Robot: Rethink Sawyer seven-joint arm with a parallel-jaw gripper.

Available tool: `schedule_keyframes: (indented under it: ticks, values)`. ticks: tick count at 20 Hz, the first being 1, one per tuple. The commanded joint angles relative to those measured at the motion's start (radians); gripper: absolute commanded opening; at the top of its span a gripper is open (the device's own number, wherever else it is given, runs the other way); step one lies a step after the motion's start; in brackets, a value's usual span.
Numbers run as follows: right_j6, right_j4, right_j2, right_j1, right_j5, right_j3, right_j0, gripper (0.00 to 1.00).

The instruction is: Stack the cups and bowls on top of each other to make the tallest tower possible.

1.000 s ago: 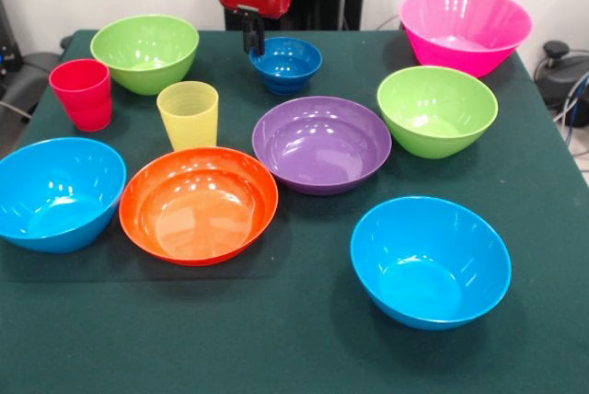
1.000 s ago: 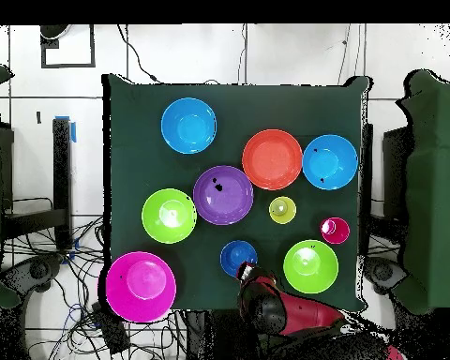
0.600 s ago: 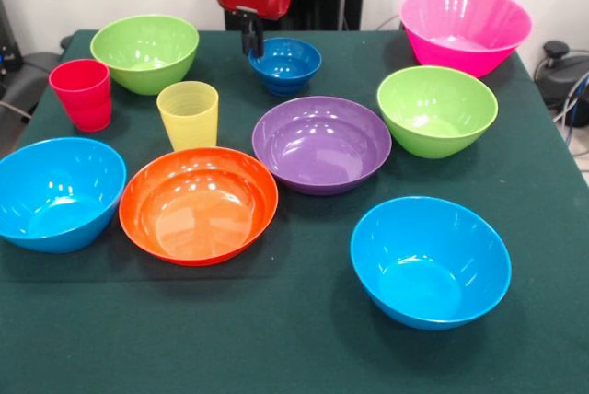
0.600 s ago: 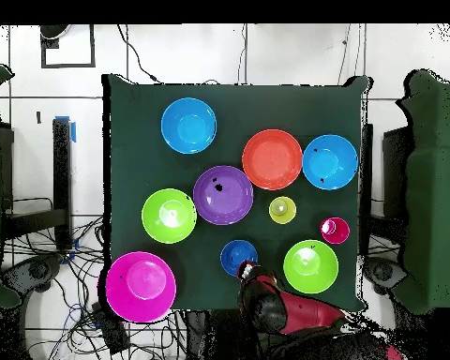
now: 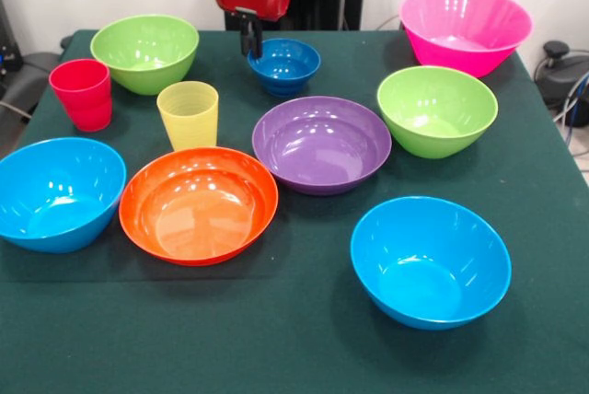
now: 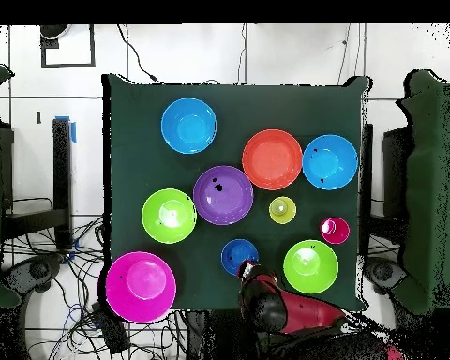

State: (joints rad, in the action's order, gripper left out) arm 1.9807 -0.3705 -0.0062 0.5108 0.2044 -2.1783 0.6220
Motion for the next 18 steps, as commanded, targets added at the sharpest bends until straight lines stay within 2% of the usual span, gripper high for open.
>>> schedule_keyframes:
  ticks: [1, 18]
  values:
    - [0.063, -0.017, 0.056, -0.018, -0.044, 0.129, -0.026, 0.00]
    - [0.060, -0.010, 0.067, -0.005, -0.068, 0.140, -0.017, 0.00]
